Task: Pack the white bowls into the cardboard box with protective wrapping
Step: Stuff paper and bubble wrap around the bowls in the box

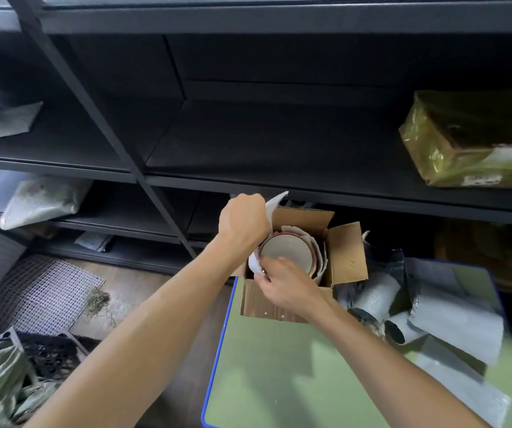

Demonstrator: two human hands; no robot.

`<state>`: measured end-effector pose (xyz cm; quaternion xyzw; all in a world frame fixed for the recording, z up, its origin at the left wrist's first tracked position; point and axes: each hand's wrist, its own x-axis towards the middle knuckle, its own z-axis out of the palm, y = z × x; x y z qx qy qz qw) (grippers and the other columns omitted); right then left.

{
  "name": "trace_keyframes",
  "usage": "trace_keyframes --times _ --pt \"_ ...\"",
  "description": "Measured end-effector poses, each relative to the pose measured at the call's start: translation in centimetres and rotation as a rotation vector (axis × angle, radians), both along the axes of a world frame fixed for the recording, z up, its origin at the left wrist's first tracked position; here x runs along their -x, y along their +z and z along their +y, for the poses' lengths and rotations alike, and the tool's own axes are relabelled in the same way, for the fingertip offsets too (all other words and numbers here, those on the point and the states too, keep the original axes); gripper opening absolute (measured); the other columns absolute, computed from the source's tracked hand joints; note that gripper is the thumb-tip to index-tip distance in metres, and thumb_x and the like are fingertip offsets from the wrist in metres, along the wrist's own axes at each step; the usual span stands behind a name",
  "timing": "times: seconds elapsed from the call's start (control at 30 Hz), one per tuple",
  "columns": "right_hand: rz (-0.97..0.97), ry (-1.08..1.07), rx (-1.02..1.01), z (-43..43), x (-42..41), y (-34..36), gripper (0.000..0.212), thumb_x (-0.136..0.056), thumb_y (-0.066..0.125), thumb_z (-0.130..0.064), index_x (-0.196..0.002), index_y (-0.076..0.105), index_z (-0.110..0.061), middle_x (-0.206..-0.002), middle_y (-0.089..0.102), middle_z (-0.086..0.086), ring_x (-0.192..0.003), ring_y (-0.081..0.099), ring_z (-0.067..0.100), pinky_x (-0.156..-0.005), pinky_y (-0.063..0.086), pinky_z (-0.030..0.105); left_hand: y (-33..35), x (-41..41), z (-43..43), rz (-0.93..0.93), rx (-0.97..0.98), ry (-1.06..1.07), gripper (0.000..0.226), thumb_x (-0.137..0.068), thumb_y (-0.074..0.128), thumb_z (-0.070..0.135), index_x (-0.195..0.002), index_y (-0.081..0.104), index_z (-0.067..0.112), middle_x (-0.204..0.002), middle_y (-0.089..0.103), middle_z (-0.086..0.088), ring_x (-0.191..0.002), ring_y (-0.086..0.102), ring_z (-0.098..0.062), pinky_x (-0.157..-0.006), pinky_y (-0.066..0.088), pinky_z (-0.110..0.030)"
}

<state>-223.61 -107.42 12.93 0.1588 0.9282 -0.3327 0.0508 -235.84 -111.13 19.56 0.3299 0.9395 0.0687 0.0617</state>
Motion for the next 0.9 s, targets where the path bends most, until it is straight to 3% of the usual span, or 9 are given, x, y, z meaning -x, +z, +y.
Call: trace_keyframes --times 0.1,0.2,0.4,0.6,0.67,0.77,0.83,0.9 --pt "0.015 -0.021 0.020 -0.2 -0.1 -0.1 0.014 -0.102 0.041 -0.024 -0.098 0.052 -0.016 -0.093 0.063 0.010 -0.086 0.054 0.030 -0.064 0.029 0.034 -0.3 0.2 -0.1 0.003 -0.019 0.028 0.035 -0.091 0.052 0.008 -0.064 0.032 0.014 -0.061 0.040 -0.002 -0.051 0.035 -0.015 -0.043 0.023 -0.025" --pt "0.003 -0.050 0.043 -0.7 0.4 -0.1 0.024 -0.105 0.036 -0.025 -0.103 0.055 -0.011 -0.097 0.066 0.013 -0.088 0.058 0.033 -0.065 0.032 0.035 -0.1 0.8 0.0 0.005 -0.051 0.048 0.036 -0.092 0.051 0.006 -0.062 0.032 0.013 -0.057 0.040 -0.002 -0.048 0.035 -0.014 -0.043 0.023 -0.024" --pt "-0.034 -0.119 0.141 -1.0 1.1 -0.1 0.022 -0.102 0.035 -0.025 -0.110 0.052 -0.013 -0.093 0.064 0.013 -0.086 0.058 0.033 -0.074 0.048 0.043 -0.2 1.2 0.2 -0.003 -0.057 0.033 0.036 -0.093 0.051 0.008 -0.063 0.033 0.015 -0.059 0.042 -0.002 -0.049 0.037 -0.013 -0.043 0.024 -0.024" --pt "-0.042 -0.063 0.086 -1.5 0.9 -1.0 0.016 -0.101 0.038 -0.025 -0.106 0.048 -0.013 -0.072 0.050 0.002 -0.077 0.057 0.034 -0.063 0.039 0.041 -1.3 0.9 -0.2 -0.018 -0.025 -0.006 0.029 -0.092 0.051 0.006 -0.068 0.036 0.011 -0.065 0.041 -0.003 -0.063 0.046 -0.022 -0.047 0.026 -0.026" --pt "-0.040 -0.088 0.124 -1.8 1.1 -0.9 0.010 -0.099 0.039 -0.025 -0.102 0.043 -0.016 -0.071 0.046 0.000 -0.076 0.054 0.031 -0.063 0.037 0.037 -0.9 1.3 -0.1 -0.002 -0.030 -0.003 0.034 -0.092 0.051 0.004 -0.065 0.034 0.012 -0.061 0.040 -0.002 -0.054 0.042 -0.018 -0.044 0.023 -0.025" --pt "-0.059 -0.075 0.119 -1.7 1.4 -1.0 0.021 -0.099 0.040 -0.026 -0.117 0.042 -0.016 -0.077 0.052 0.003 -0.077 0.052 0.028 -0.063 0.036 0.034 -0.5 1.7 0.0 0.000 -0.027 0.005 0.036 -0.091 0.051 0.001 -0.063 0.032 0.013 -0.059 0.040 -0.002 -0.049 0.035 -0.015 -0.043 0.022 -0.025" --pt "-0.086 -0.034 0.003 -1.7 1.4 -1.5 0.015 -0.099 0.040 -0.025 -0.103 0.043 -0.011 -0.069 0.043 0.003 -0.081 0.049 0.029 -0.065 0.032 0.035 -0.7 1.7 0.0 0.008 -0.015 -0.007 0.037 -0.092 0.051 0.001 -0.063 0.031 0.013 -0.059 0.039 -0.002 -0.049 0.034 -0.014 -0.042 0.022 -0.025" --pt "-0.110 0.017 -0.163 -2.0 1.2 -1.8 0.024 -0.100 0.040 -0.025 -0.081 0.040 -0.010 -0.062 0.030 -0.001 -0.085 0.040 0.026 -0.069 0.027 0.036 -1.0 1.5 0.1 0.020 -0.007 -0.024 0.038 -0.093 0.051 0.002 -0.064 0.029 0.014 -0.060 0.038 -0.002 -0.051 0.035 -0.015 -0.042 0.022 -0.025"
